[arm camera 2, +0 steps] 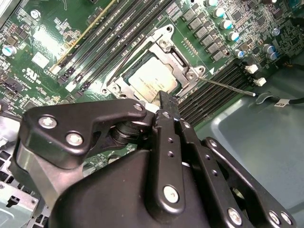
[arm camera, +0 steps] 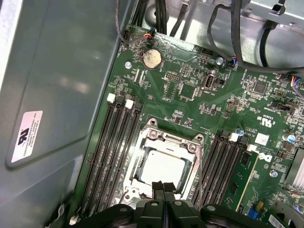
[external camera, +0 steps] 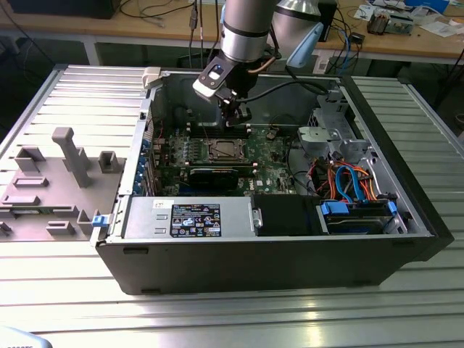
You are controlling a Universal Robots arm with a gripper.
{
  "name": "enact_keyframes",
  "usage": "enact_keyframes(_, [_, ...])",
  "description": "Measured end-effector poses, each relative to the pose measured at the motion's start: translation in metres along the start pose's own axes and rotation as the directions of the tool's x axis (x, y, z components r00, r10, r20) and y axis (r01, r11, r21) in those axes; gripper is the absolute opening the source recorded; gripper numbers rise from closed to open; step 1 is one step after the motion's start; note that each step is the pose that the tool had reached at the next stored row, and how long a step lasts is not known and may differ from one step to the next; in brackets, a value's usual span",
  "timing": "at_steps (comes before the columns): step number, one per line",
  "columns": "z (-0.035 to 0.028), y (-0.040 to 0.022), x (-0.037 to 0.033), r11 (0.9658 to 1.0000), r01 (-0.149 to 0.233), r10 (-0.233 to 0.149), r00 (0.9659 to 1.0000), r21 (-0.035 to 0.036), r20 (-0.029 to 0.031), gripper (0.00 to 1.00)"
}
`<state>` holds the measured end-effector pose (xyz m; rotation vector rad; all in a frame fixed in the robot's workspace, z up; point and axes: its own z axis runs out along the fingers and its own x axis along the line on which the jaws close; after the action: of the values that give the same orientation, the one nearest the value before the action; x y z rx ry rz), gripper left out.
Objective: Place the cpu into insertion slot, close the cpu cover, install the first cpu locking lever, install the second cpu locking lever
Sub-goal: 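Install the first cpu locking lever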
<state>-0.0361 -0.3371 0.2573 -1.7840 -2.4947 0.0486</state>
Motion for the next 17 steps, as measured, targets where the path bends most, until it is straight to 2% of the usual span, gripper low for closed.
enact_keyframes(17, [0.0, 0.0, 0.0, 0.9987, 0.05, -0.05, 0.9987, 0.002, 0.0029, 0.11])
